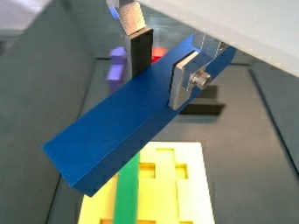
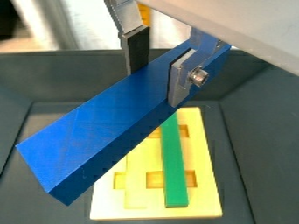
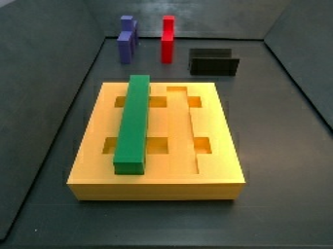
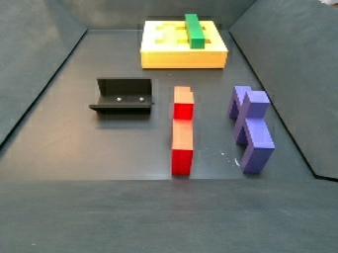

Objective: Pick up the blue object. Move up. Move to above the board. Insert the blue object.
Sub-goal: Move to above the board.

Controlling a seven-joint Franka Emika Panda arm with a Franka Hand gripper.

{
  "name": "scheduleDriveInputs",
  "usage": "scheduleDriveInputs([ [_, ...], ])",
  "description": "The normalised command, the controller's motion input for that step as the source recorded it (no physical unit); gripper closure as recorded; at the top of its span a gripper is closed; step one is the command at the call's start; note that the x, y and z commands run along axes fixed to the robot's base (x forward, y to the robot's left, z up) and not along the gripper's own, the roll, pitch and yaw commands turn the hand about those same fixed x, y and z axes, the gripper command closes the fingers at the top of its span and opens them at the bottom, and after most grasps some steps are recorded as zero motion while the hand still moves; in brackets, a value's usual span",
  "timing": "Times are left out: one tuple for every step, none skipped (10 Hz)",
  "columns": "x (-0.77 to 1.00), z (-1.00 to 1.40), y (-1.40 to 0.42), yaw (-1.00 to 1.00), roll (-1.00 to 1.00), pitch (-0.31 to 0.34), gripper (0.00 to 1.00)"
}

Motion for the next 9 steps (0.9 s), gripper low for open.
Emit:
scheduleDriveInputs([
  [0.07, 0.02, -0.05, 1.00, 0.02, 0.096, 1.00],
  [0.07, 0.02, -0.04, 1.00, 0.02, 0.103, 1.00],
  [0.07, 0.02, -0.04, 1.00, 0.03, 0.124, 1.00],
  [0.07, 0.02, -0.04, 1.00, 0.03, 0.142, 1.00],
  [0.07, 0.02, -0.04, 1.00, 0.04, 0.163, 1.00],
  [0.08, 0.02, -0.04, 1.00, 0.05, 0.205, 1.00],
  [0.08, 0.03, -0.04, 1.00, 0.07, 0.254, 1.00],
  [0.09, 0.03, -0.04, 0.67, 0.07, 0.238, 1.00],
  [0.09, 0.03, -0.03, 0.41, 0.07, 0.207, 1.00],
])
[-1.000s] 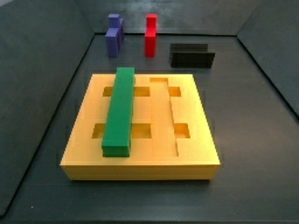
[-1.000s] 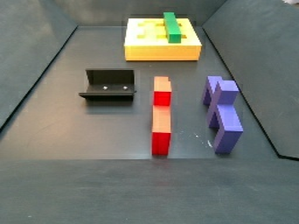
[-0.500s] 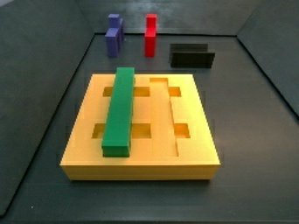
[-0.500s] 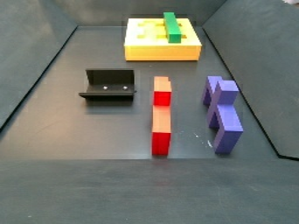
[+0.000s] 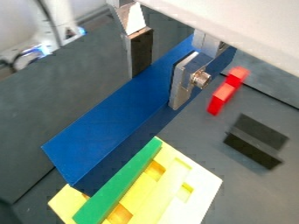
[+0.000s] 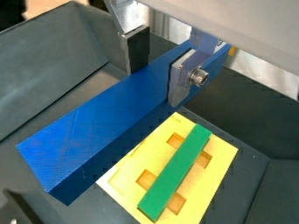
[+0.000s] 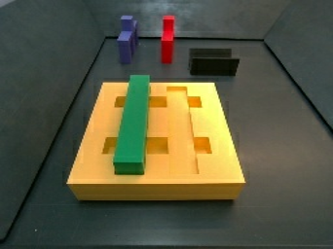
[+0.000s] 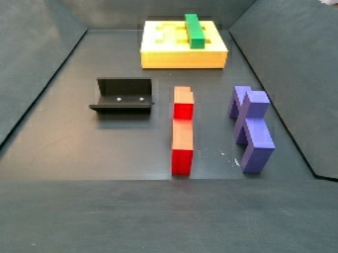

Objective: Pick up the blue object. Move up. Move to above the board. Insert the blue object.
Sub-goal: Move to above the board, then insert the blue object.

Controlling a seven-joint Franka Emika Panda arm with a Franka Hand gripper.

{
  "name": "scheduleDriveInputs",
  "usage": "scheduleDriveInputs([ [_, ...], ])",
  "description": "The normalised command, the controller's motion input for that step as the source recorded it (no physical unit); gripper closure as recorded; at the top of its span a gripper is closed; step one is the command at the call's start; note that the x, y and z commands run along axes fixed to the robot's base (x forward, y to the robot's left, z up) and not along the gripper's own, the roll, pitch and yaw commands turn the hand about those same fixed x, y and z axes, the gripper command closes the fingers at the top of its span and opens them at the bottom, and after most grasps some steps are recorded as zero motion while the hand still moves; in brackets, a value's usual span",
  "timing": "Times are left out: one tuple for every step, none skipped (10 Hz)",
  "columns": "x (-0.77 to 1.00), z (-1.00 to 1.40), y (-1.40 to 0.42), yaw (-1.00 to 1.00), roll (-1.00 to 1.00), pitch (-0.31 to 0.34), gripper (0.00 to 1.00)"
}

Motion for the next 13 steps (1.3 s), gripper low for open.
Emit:
scheduleDriveInputs([
  [0.07, 0.03, -0.03, 0.20, 0.07, 0.158, 1.00],
  [0.00, -0.39, 0.00, 0.00, -0.11, 0.000, 1.00],
  [0.00, -0.66, 0.00, -0.01, -0.13, 0.000, 1.00],
  [0.00, -0.87, -0.10, -0.01, -0.12, -0.010, 1.00],
  [0.00, -0.90, -0.27, 0.00, -0.09, -0.023, 1.00],
  [0.00, -0.93, -0.33, 0.05, -0.05, -0.046, 1.00],
  [0.00, -0.95, -0.37, 0.04, -0.04, -0.044, 1.00],
  [0.03, -0.89, -0.35, 0.01, -0.08, -0.049, 1.00],
  [0.02, -0.83, -0.35, 0.00, -0.11, -0.063, 1.00],
  [0.15, -0.77, -0.19, 0.00, 0.00, 0.000, 1.00],
  [0.13, -0.85, -0.15, 0.02, 0.00, -0.083, 1.00],
  [0.11, -0.91, -0.09, 0.06, -0.02, -0.169, 1.00],
  [0.09, -0.77, -0.02, 0.13, 0.00, -0.234, 1.00],
])
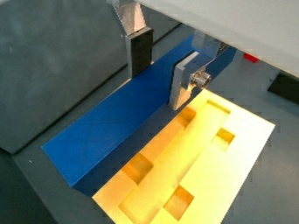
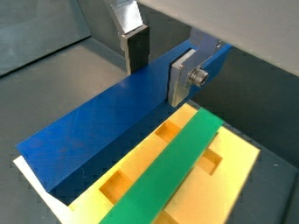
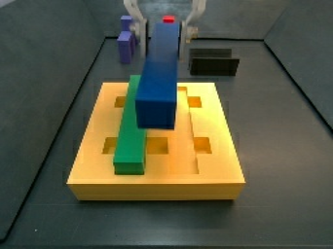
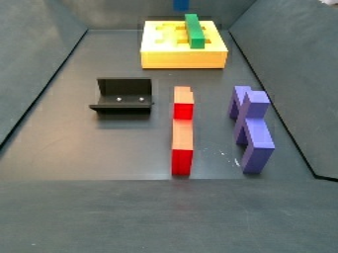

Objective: Pick up the blue object. Move up. Move to above the board. Insert the blue object.
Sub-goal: Insert the blue object.

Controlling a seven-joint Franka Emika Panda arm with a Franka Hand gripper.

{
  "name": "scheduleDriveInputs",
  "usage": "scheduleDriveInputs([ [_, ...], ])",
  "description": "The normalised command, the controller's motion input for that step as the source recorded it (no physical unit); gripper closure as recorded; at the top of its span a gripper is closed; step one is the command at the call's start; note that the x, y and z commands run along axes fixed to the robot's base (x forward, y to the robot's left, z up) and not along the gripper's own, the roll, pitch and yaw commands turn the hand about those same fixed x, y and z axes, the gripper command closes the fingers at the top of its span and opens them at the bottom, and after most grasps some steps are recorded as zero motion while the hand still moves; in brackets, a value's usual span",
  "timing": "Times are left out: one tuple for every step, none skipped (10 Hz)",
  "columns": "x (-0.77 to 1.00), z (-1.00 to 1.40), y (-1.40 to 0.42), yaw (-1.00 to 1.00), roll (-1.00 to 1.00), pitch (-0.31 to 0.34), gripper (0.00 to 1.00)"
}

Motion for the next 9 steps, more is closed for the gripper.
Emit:
scheduleDriveInputs([
  [0.15, -0.67, -0.11, 0.14, 0.07, -0.271, 1.00],
  [0.17, -0.59, -0.11, 0.19, 0.13, -0.281, 1.00],
  [0.12, -0.54, -0.06, 0.23, 0.17, -0.274, 1.00],
  [0.07, -0.45, -0.09, 0.30, 0.24, -0.276, 1.00],
  [0.13, -0.36, -0.09, 0.33, 0.28, -0.220, 1.00],
  [0.26, -0.33, -0.08, 0.12, 0.25, -0.030, 1.00],
  [0.03, -0.31, 0.00, 0.00, 0.17, 0.000, 1.00],
  [0.00, -0.23, 0.02, -0.13, 0.09, 0.000, 1.00],
  [0.02, -0.23, 0.00, -0.13, 0.07, 0.000, 1.00],
])
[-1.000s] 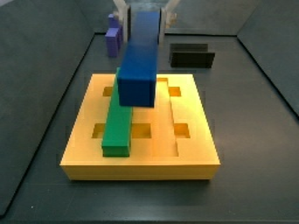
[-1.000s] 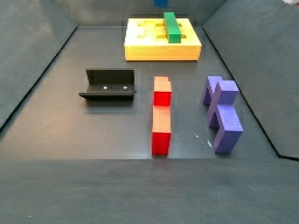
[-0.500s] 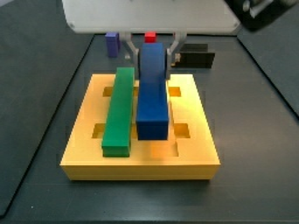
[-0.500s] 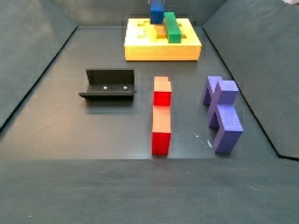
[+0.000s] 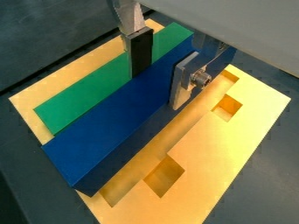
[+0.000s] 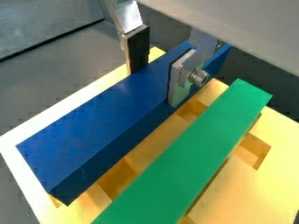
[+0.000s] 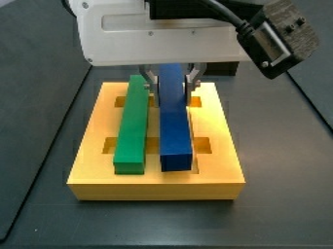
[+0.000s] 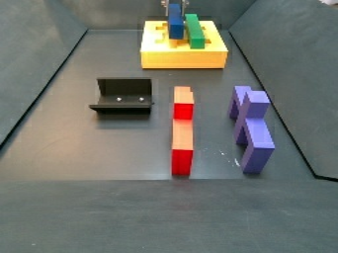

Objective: Pick up the blue object. Move up. Move to above the board. Insert the blue object.
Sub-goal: Insert the blue object.

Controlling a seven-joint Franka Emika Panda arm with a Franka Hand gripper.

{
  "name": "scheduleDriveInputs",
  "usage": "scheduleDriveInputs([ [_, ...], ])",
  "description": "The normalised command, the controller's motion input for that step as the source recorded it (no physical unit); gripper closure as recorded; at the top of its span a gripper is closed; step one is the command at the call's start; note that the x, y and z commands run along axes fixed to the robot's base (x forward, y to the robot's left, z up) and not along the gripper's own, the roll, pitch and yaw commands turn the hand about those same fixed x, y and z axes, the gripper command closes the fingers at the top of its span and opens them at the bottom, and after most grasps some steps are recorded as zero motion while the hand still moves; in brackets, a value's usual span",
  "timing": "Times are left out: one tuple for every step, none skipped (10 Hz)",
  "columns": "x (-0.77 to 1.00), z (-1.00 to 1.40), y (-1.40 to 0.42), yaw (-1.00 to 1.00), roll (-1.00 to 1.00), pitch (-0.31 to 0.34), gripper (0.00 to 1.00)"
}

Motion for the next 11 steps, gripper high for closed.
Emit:
scheduleDriveInputs([
  [0.14, -0.19, 0.00, -0.10, 0.11, 0.040, 1.00],
  [0.15, -0.17, 0.03, -0.04, 0.10, 0.059, 1.00],
  [0.33, -0.16, 0.00, 0.00, 0.11, 0.080, 1.00],
  [0.34, -0.19, 0.00, 0.06, 0.09, 0.061, 1.00],
  [0.23, -0.18, 0.00, 0.02, 0.09, 0.039, 1.00],
  [0.09, -0.18, 0.02, 0.00, 0.10, 0.016, 1.00],
  [0.00, -0.07, 0.07, -0.07, 0.07, 0.011, 1.00],
  [0.00, -0.07, 0.05, -0.07, 0.04, 0.011, 1.00],
  [0.00, -0.05, 0.05, -0.05, 0.04, 0.004, 1.00],
  [0.00, -0.05, 0.09, -0.05, 0.06, 0.009, 1.00],
  [0.00, -0.05, 0.11, -0.03, 0.09, 0.007, 1.00],
])
